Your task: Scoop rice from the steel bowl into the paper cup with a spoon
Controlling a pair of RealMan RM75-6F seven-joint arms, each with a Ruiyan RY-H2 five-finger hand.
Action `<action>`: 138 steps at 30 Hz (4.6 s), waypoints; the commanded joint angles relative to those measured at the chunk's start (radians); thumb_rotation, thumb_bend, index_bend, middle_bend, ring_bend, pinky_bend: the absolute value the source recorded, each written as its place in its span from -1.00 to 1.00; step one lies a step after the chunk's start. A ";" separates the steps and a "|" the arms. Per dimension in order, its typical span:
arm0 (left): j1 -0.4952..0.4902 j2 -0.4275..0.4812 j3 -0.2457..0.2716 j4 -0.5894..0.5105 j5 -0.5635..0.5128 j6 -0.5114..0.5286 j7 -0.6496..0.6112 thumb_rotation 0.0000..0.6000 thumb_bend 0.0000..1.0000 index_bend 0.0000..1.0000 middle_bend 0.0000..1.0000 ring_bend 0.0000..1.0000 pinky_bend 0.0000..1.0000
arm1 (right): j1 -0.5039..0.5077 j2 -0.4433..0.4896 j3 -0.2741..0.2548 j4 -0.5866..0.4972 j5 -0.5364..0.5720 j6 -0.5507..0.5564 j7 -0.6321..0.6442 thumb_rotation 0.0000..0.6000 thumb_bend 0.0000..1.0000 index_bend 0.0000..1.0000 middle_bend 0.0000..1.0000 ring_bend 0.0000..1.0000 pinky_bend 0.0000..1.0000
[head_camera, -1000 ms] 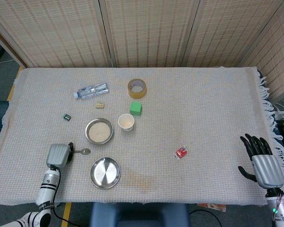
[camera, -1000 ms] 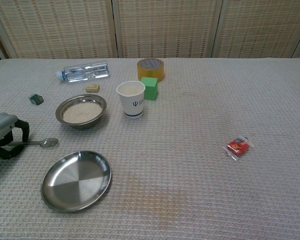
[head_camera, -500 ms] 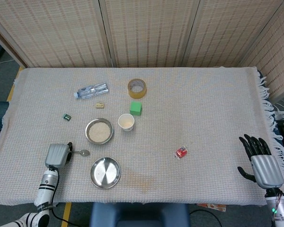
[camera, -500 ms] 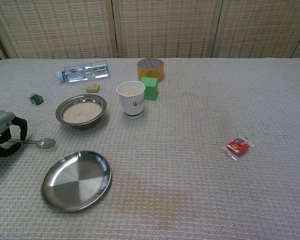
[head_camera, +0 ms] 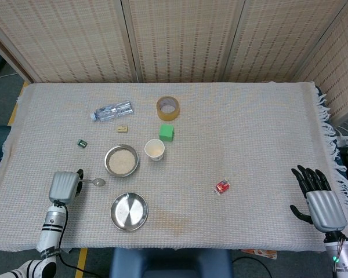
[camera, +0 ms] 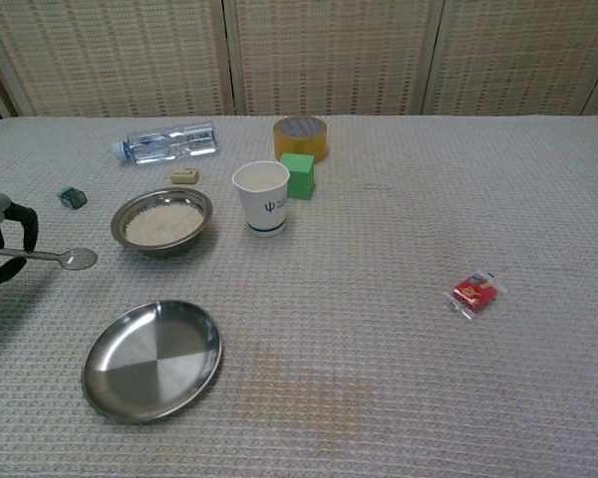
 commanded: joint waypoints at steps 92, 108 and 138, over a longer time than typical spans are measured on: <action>-0.220 -0.134 -0.211 -0.002 -0.228 -0.084 0.495 1.00 -0.18 0.23 1.00 1.00 1.00 | -0.022 0.060 -0.025 -0.032 -0.074 0.039 0.075 1.00 -0.69 -1.00 -1.00 -1.00 -1.00; -0.244 -0.028 -0.224 -0.139 -0.382 -0.102 0.455 1.00 -0.17 0.23 1.00 1.00 1.00 | -0.019 0.055 -0.027 -0.035 -0.072 0.030 0.062 1.00 -0.69 -1.00 -1.00 -1.00 -1.00; -0.538 -0.023 -0.311 -0.285 -0.768 -0.044 0.581 1.00 -0.18 0.25 1.00 1.00 1.00 | -0.011 0.077 -0.015 -0.026 -0.045 0.015 0.118 1.00 -0.69 -1.00 -1.00 -1.00 -1.00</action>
